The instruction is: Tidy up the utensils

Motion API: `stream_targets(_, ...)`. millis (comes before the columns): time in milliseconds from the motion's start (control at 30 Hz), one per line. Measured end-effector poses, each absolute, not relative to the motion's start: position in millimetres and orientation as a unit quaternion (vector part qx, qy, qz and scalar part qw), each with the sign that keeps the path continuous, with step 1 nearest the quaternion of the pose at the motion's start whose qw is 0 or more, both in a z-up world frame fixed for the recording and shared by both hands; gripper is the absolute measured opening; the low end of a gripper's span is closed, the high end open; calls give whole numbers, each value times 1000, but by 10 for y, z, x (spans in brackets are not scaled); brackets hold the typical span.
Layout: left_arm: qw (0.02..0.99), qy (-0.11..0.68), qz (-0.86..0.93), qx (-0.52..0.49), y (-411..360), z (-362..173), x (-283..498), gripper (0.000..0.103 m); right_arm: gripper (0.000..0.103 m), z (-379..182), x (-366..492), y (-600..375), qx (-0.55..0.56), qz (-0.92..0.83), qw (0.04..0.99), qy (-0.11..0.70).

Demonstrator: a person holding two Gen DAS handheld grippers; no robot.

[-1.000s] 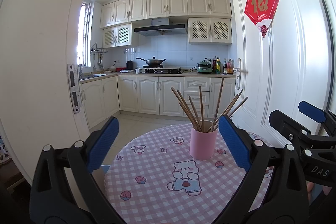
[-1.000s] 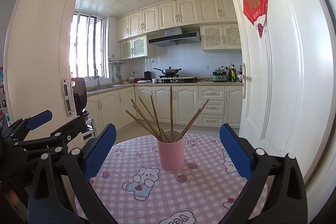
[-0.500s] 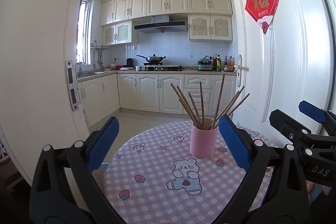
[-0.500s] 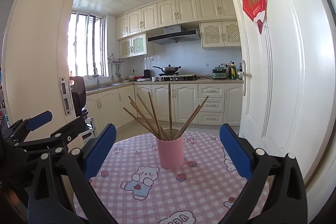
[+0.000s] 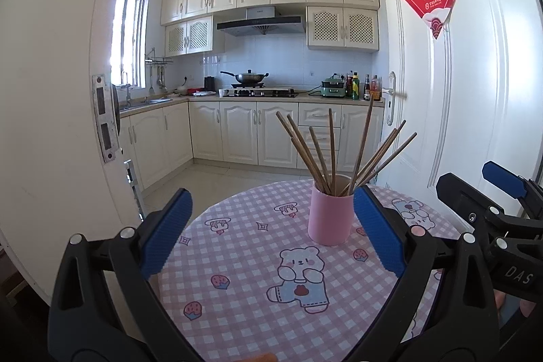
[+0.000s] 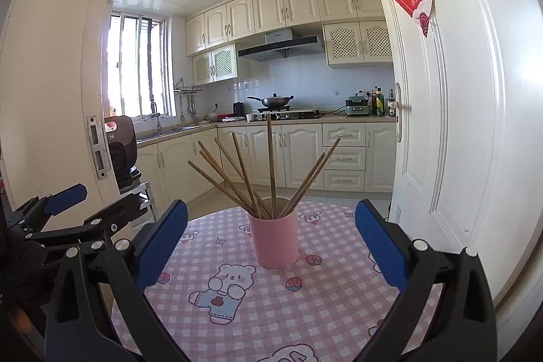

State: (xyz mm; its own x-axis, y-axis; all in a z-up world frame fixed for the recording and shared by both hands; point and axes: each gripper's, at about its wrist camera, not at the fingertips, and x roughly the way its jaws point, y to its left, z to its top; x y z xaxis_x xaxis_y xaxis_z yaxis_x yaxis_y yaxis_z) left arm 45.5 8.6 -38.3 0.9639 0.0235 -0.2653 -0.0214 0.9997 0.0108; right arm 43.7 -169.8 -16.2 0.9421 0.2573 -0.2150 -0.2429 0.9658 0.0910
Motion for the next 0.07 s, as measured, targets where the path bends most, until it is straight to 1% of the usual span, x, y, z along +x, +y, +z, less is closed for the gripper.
stream_targets(67, 989, 149, 12, 3, 83, -443, 542, 94, 95, -185, 475, -1697, 30, 126, 985, 118)
